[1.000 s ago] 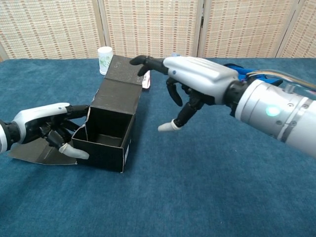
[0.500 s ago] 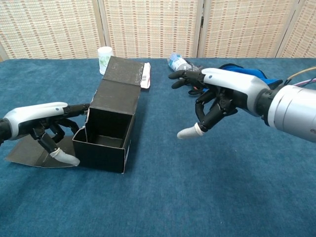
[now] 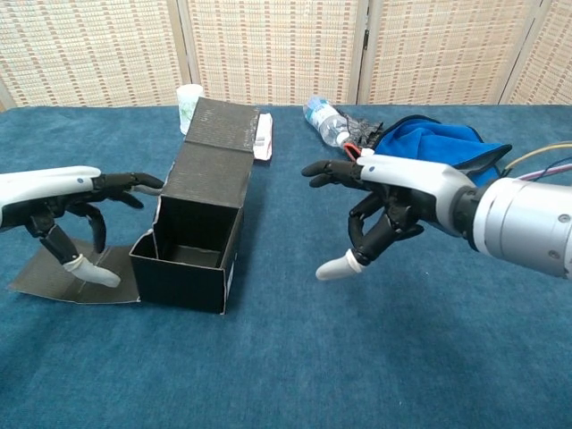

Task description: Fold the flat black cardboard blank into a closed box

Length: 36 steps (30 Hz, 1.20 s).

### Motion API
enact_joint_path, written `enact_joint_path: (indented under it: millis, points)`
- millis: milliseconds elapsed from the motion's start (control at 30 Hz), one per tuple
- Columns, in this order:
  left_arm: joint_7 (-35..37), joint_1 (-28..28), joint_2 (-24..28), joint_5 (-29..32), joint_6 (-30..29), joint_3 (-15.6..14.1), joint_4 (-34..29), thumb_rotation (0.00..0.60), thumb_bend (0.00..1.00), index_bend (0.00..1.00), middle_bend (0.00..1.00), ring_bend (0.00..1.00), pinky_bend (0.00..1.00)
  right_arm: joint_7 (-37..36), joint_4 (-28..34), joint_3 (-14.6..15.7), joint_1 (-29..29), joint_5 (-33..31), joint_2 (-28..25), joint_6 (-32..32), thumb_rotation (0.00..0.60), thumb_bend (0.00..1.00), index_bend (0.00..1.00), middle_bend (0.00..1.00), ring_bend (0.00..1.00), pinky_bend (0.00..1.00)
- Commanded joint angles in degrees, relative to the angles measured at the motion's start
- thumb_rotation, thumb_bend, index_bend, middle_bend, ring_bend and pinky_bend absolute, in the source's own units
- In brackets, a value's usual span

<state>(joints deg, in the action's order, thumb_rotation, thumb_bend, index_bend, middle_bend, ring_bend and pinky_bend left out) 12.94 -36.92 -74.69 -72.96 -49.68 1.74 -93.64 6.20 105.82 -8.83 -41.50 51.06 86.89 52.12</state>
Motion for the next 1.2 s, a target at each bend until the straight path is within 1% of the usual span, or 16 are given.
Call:
enact_joint_path:
  millis: [33, 267, 400, 600, 800, 1200]
  points:
    - [-1.02, 0.91, 1.28, 0.63, -1.51, 0.51, -1.13, 0.6, 0.08, 0.0, 0.0, 0.0, 0.2, 0.48, -0.6, -0.1, -0.84, -2.01, 1.4, -0.99, 0.6, 0.0, 0.0, 0.02, 0.64, 1.0]
    - [-2.13, 3.78, 3.72, 0.45, -6.25, 1.11, -2.73, 0.6, 0.08, 0.0, 0.0, 0.0, 0.18, 2.56, -4.8, -1.19, -3.64, -6.46, 6.95, -1.72, 0.6, 0.0, 0.0, 0.01, 0.64, 1.0]
    - [-1.26, 5.3, 4.76, 0.19, -8.09, 1.44, -3.33, 0.6, 0.08, 0.0, 0.0, 0.0, 0.18, 3.2, -8.23, -2.49, -5.35, -9.36, 10.82, -2.02, 0.6, 0.0, 0.0, 0.01, 0.64, 1.0]
    - [-0.21, 6.73, 5.52, -0.98, -9.72, 1.66, -3.27, 0.6, 0.08, 0.0, 0.0, 0.0, 0.18, 3.02, -13.57, -4.65, -7.36, -11.88, 15.58, -2.84, 0.6, 0.0, 0.0, 0.02, 0.64, 1.0]
    - [1.41, 7.68, 5.89, -2.25, -10.64, 1.97, -2.95, 0.6, 0.08, 0.0, 0.0, 0.0, 0.18, 1.83, -18.97, -6.7, -8.88, -12.33, 20.28, -3.77, 0.6, 0.0, 0.0, 0.03, 0.64, 1.0]
    - [3.09, 8.52, 6.41, -3.69, -10.56, 2.22, -2.33, 0.6, 0.08, 0.0, 0.0, 0.0, 0.18, -0.43, -24.48, -8.65, -9.81, -11.09, 26.03, -4.77, 0.6, 0.0, 0.0, 0.06, 0.64, 1.0]
